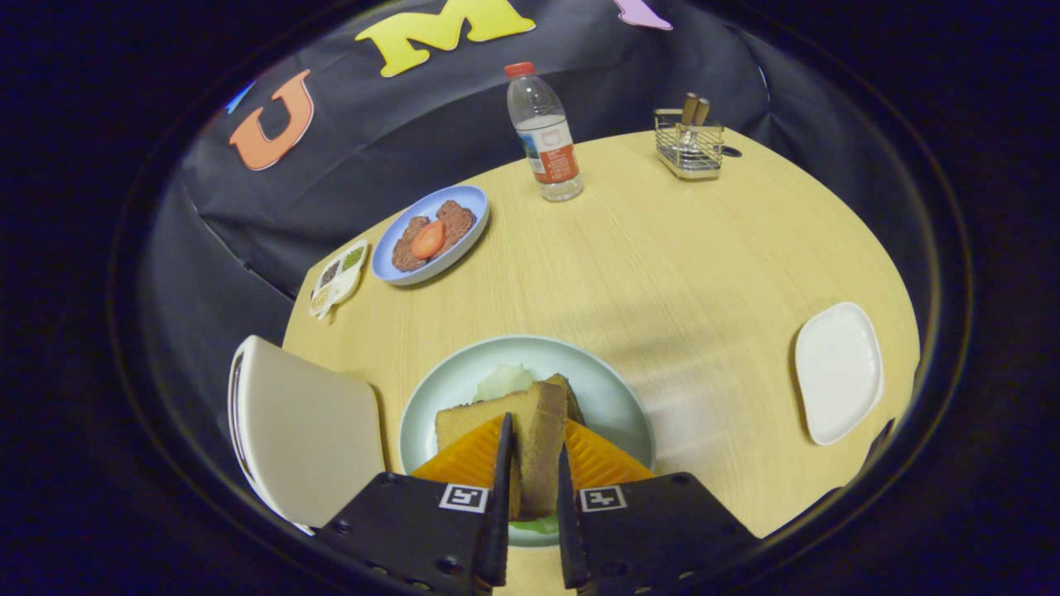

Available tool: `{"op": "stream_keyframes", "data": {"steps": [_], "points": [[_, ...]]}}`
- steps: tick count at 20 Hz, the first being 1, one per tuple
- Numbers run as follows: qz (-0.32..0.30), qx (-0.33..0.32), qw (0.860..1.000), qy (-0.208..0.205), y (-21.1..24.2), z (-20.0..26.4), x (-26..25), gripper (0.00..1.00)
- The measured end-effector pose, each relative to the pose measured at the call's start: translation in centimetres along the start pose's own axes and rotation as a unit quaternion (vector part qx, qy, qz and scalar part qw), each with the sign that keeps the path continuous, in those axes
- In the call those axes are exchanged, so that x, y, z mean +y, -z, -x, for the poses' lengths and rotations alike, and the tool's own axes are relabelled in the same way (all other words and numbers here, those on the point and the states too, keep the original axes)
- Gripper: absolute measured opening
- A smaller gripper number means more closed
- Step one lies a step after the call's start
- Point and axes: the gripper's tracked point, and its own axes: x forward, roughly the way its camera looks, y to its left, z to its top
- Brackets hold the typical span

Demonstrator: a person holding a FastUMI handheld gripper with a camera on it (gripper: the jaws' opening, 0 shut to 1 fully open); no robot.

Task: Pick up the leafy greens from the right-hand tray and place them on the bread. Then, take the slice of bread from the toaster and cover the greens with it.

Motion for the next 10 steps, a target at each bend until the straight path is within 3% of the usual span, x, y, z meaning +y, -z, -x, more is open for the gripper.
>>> {"op": "stream_keyframes", "data": {"steps": [2, 3, 6, 10], "points": [[0.007, 0.000, 1.000, 0.004, -0.1, 0.0, 0.3, 0.25], [0.010, 0.002, 1.000, 0.003, -0.2, 0.2, 0.4, 0.38], [0.022, 0.003, 1.000, 0.006, -0.3, 0.0, 0.3, 0.38], [0.091, -0.018, 0.995, 0.028, -1.2, 0.3, -0.4, 0.53]]}}
